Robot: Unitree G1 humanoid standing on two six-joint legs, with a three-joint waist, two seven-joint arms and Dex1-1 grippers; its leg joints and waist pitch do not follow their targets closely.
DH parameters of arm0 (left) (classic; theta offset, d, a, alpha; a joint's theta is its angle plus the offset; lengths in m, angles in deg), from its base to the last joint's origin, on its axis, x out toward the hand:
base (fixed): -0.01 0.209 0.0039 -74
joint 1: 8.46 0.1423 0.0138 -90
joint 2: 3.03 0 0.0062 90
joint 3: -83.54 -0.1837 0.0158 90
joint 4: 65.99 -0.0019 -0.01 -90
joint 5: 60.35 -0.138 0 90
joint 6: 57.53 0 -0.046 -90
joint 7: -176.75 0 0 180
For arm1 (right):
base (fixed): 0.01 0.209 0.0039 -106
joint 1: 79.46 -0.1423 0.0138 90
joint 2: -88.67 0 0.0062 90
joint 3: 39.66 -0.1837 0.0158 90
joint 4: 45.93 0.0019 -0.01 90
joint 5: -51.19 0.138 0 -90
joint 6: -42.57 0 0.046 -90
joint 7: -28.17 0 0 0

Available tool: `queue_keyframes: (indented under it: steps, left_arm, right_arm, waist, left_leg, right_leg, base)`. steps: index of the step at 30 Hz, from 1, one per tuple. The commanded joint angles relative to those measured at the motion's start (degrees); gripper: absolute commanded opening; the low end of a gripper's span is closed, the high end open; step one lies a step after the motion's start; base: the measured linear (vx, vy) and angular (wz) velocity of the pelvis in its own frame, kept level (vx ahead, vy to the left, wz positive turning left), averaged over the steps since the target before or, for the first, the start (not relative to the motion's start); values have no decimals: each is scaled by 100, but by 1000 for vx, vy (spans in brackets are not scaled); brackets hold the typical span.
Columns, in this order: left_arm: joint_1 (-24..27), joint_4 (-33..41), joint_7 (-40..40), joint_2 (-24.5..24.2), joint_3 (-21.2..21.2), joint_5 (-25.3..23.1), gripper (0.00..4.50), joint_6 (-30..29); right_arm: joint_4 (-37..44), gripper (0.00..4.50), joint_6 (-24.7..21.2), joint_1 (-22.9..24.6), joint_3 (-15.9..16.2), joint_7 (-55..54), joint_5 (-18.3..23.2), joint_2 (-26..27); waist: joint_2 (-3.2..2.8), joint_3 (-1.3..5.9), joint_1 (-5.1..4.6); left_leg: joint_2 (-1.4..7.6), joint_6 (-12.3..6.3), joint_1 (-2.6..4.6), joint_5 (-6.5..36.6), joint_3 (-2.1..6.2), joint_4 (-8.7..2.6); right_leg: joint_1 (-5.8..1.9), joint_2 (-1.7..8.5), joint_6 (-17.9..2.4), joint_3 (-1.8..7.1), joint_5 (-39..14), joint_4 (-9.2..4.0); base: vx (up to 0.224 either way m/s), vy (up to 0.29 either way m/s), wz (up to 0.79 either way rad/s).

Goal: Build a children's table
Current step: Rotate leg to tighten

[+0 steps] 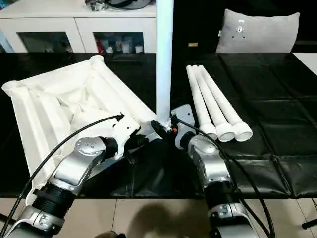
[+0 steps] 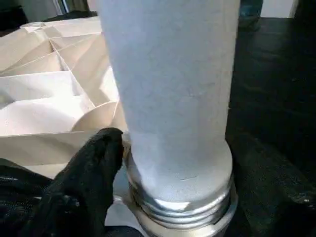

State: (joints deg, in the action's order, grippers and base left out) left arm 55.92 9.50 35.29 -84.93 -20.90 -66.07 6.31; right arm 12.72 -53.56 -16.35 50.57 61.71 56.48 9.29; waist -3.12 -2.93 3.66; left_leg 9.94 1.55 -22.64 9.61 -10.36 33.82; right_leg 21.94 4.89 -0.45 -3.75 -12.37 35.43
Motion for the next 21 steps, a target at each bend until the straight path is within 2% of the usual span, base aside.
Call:
queue_keyframes:
  steps: [1, 2, 3, 4, 5, 6, 8, 9, 11, 12, 15, 16, 19, 21]
  left_arm:
    - [-170, 234, 135, 59, -144, 217, 0, 288]
    - [-168, 204, 284, -36, -165, 236, 0, 390]
    - [-168, 203, 288, -39, -165, 237, 0, 393]
    - [-165, 197, 365, -79, -174, 247, 0, 429]
    - [-150, 159, 720, -286, -217, 270, 0, 581]
    - [-141, 131, 953, -422, -259, 279, 0, 712]
    - [-135, 116, 1090, -502, -286, 282, 0, 793]
    - [-120, 111, 1278, -621, -337, 293, 0, 869]
    - [-95, 102, 1545, -762, -409, 334, 0, 973]
    - [-74, 89, 1828, -901, -485, 377, 0, 1115]
    - [-67, 45, 2198, -1087, -592, 432, 0, 1295]
    - [-87, -21, 2471, -1202, -663, 468, 0, 1462]
    - [-118, -104, 2802, -1336, -746, 506, 0, 1644]
    - [-208, -292, 3208, -1522, -857, 455, 0, 1965]
  right_arm:
    - [112, 379, 56, 237, 505, 713, 98, 47]
    - [210, 396, 217, 292, 563, 976, 106, -101]
    - [212, 411, 221, 293, 564, 983, 106, -105]
    - [235, 420, 252, 302, 558, 1049, 114, -158]
    - [318, 420, 397, 330, 511, 1398, 161, -437]
    - [332, 427, 486, 323, 475, 1574, 172, -608]
    - [329, 443, 533, 312, 447, 1658, 177, -704]
    - [320, 443, 598, 287, 433, 1810, 178, -845]
    - [321, 443, 615, 261, 425, 2020, 194, -1008]
    - [354, 443, 671, 251, 453, 2289, 209, -1172]
    - [435, 443, 735, 265, 527, 2740, 239, -1388]
    - [488, 443, 829, 291, 646, 3061, 251, -1535]
    - [527, 443, 950, 315, 790, 3420, 264, -1701]
    - [478, 443, 1106, 276, 886, 3667, 233, -1758]
  waist:
    - [33, 373, 37]
    - [39, 380, 49]
    - [-15, 385, 51]
    - [4, 392, 50]
    - [-21, 403, 62]
    - [-11, 410, 67]
    - [-20, 412, 86]
    - [-41, 406, 99]
    - [-25, 409, 105]
    - [-72, 408, 121]
    - [-70, 411, 200]
    - [-47, 410, 207]
    - [-61, 411, 257]
    - [-46, 410, 278]
  left_leg:
    - [326, -310, 110, 1187, 144, -409]
    - [326, -308, 113, 1173, 142, -403]
    - [330, -313, 117, 1166, 148, -398]
    - [330, -323, 120, 1136, 139, -389]
    - [321, -368, 110, 1067, 149, -379]
    - [321, -398, 111, 1041, 145, -369]
    - [323, -514, 97, 876, 141, -344]
    - [328, -517, 101, 911, 142, -349]
    - [336, -502, 108, 947, 139, -348]
    - [336, -482, 113, 1010, 143, -351]
    - [346, -451, 132, 1083, 130, -344]
    - [351, -458, 130, 1082, 131, -348]
    - [356, -472, 140, 1115, 127, -342]
    - [356, -434, 145, 1186, 126, -350]
  right_leg:
    - [-217, 391, -1323, 248, -511, -439]
    - [-224, 387, -1310, 250, -466, -432]
    - [-220, 383, -1300, 245, -372, -439]
    - [-222, 379, -1319, 250, -262, -424]
    - [-238, 384, -1355, 241, -125, -407]
    - [-239, 383, -1371, 236, -53, -399]
    - [-233, 380, -1458, 229, 180, -370]
    - [-231, 383, -1475, 224, 118, -371]
    - [-234, 390, -1487, 228, 56, -376]
    - [-231, 381, -1490, 223, -2, -380]
    - [-215, 362, -1530, 218, 62, -354]
    - [-223, 366, -1523, 220, 56, -357]
    - [-208, 378, -1499, 221, -30, -359]
    - [-201, 378, -1522, 227, -119, -357]
  base:
    - [0, 0, 0]
    - [0, 0, 0]
    - [0, 0, 0]
    - [0, 0, 0]
    - [0, 0, 0]
    - [0, 0, 0]
    - [0, 0, 0]
    - [0, 0, 0]
    - [0, 0, 0]
    - [0, 0, 0]
    - [0, 0, 0]
    - [0, 0, 0]
    - [0, 0, 0]
    - [0, 0, 0]
